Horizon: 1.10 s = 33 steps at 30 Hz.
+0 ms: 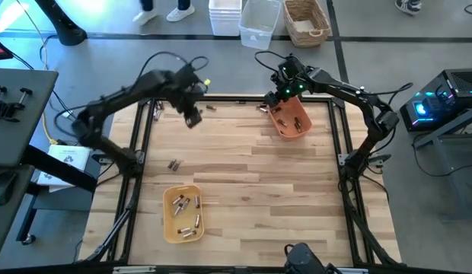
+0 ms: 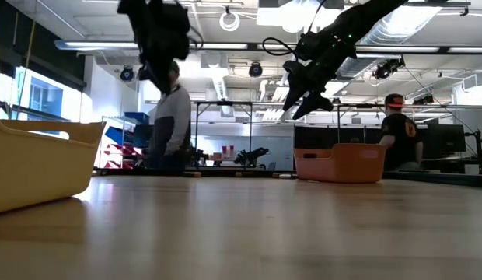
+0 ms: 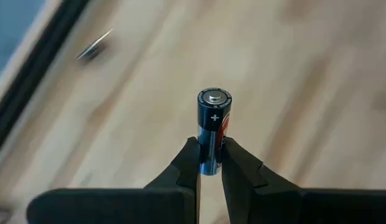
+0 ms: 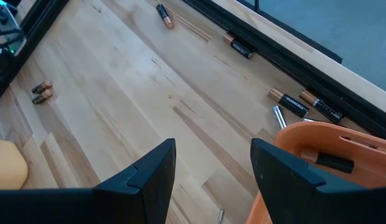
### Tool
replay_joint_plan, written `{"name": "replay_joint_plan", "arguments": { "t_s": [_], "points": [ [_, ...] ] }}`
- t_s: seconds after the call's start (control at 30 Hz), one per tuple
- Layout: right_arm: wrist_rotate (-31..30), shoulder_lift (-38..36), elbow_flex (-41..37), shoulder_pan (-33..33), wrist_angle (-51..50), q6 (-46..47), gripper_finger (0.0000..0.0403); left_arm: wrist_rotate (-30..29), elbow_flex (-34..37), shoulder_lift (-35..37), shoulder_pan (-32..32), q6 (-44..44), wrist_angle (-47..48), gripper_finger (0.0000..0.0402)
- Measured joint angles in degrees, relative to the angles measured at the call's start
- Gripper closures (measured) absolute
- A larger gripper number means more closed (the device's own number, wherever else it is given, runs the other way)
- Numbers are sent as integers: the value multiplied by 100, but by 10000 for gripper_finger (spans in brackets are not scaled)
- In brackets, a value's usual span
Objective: Sort batteries
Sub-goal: Put the silver battery into the yellow bin
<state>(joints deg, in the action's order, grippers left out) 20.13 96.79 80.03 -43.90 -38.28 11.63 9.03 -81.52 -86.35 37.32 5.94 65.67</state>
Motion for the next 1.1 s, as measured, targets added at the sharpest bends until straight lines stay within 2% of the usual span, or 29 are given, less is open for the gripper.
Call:
{"name": "replay_joint_plan", "arguments": {
  "t_s": [0.1,0.23,0.37,0.47,0.57,0.73,0.83,0.97,1.1],
  "points": [
    [16,-13,0,0,-24,-2,201,300,613,663,-558,-552,-638,373],
    [195,-166,0,4,-49,-241,201,330,1424,1454,-1371,-1762,-1110,373],
    [681,-397,0,47,-103,-437,201,-53,1914,2047,-2500,-3032,-1398,373],
    [714,-573,0,147,-191,-696,201,-585,2062,2187,-3484,-3807,-1381,373],
    [718,-656,0,286,-373,-902,201,-917,2071,2075,-4460,-4350,-1372,373],
    [733,-658,0,611,-794,-1165,201,-822,2075,1553,-5763,-5690,-1125,373],
    [735,-658,0,838,-930,-1212,201,-778,2075,1230,-6380,-6398,-1337,354],
    [735,-658,0,1077,-958,-1212,201,-799,2075,775,-6913,-6882,-1648,332],
    [733,-658,0,1238,-956,-1302,201,-780,2075,450,-7101,-7500,-1724,328]
  ]
}}
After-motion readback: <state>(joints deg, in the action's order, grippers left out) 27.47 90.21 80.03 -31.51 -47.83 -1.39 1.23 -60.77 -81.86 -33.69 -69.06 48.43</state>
